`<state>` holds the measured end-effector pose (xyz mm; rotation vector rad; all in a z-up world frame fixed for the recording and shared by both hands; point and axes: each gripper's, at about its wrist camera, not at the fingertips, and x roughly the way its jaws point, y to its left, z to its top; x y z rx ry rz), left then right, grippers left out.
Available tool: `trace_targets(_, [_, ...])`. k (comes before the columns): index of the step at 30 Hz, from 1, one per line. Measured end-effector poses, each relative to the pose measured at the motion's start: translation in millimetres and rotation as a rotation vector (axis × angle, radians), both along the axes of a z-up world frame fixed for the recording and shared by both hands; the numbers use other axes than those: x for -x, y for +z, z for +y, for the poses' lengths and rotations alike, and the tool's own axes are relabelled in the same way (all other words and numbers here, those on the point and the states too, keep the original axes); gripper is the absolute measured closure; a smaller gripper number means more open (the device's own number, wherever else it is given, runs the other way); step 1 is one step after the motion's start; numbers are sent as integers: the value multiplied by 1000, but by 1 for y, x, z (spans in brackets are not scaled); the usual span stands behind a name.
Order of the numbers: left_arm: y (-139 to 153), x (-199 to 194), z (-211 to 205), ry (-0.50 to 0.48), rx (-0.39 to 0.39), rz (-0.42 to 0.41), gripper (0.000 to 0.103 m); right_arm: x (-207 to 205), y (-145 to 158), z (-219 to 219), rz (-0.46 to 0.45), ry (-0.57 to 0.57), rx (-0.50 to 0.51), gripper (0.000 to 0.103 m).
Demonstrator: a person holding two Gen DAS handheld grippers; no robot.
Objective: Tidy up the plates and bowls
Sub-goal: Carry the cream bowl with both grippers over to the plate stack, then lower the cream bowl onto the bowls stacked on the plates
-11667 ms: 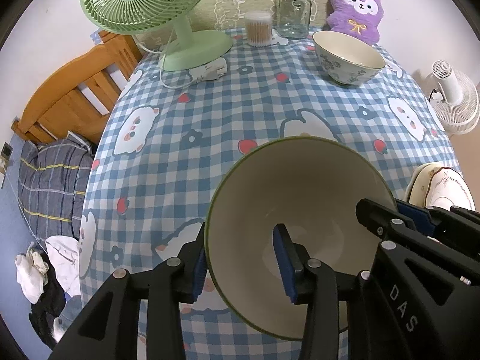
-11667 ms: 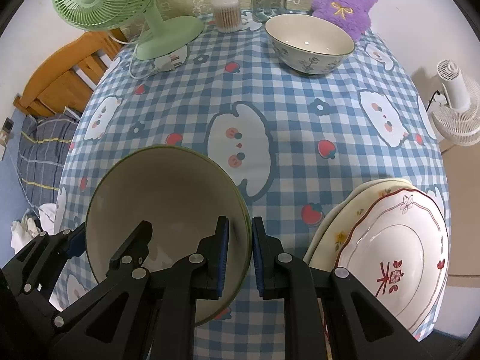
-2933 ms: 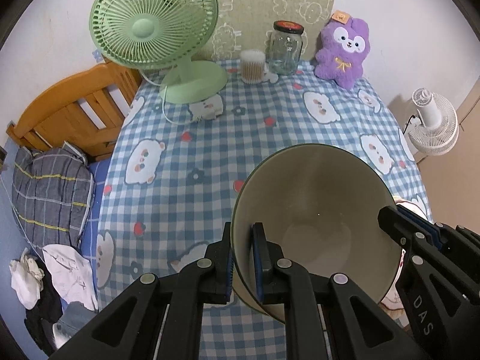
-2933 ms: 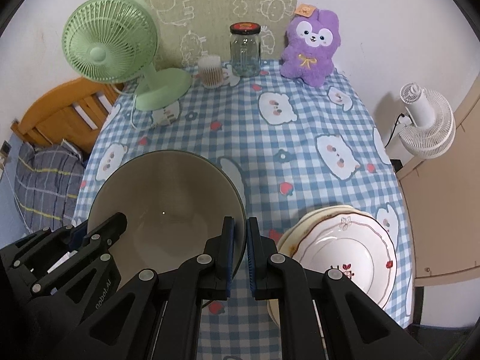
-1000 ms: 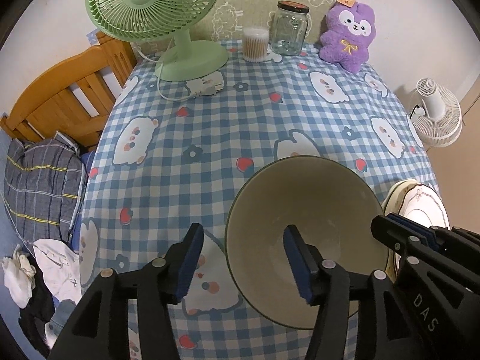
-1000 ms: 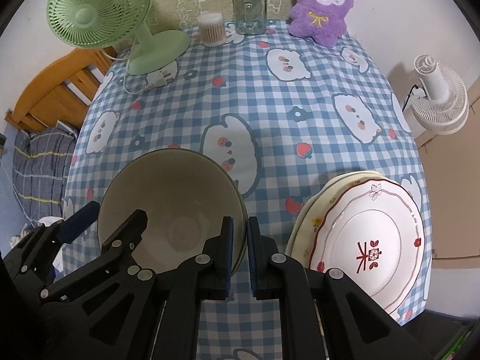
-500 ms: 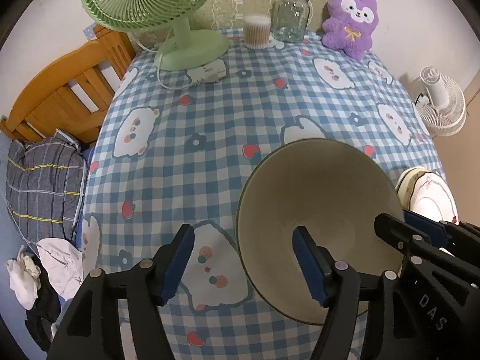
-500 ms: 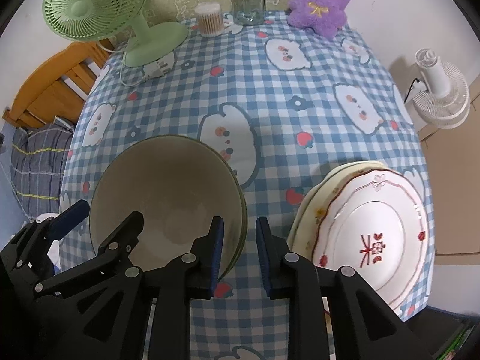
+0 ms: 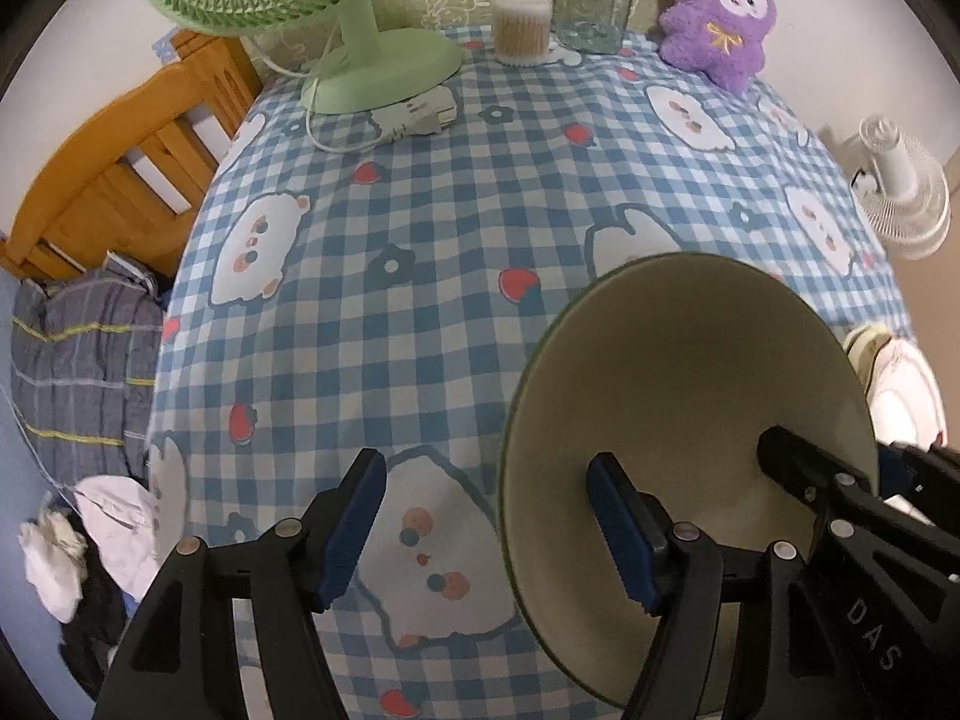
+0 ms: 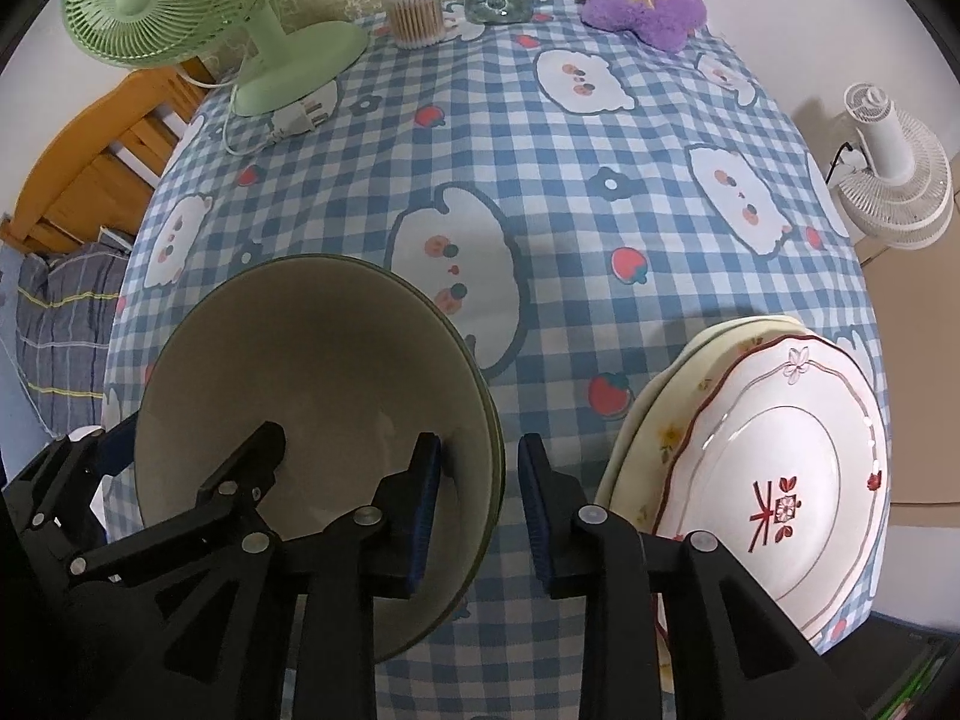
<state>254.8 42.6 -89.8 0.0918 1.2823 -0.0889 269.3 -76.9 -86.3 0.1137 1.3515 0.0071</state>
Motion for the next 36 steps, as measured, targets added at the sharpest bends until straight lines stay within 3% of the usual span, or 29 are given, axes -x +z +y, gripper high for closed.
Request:
trace_targets(19, [-5,-9,6,-8,95,6,32,-4,-8,-6,-27,-22,-65,72])
trace_targets(23, [-6,-7,4,-25,129,9,42,-3,-9,-7,-29,-15,-81,72])
trace_targets(27, [-4,-5,-2,-44,150,9,61,-4,-8,-4,-24,3,-69,72])
trace_targets(32, [-6,-5,-4,-52,185,36,70,-4,-8,-2,-24,24,-59,73])
trace_targets(36, [-5,-4,-6,-29,182,45,71,-4,-9,-4,-17,26,-73,73])
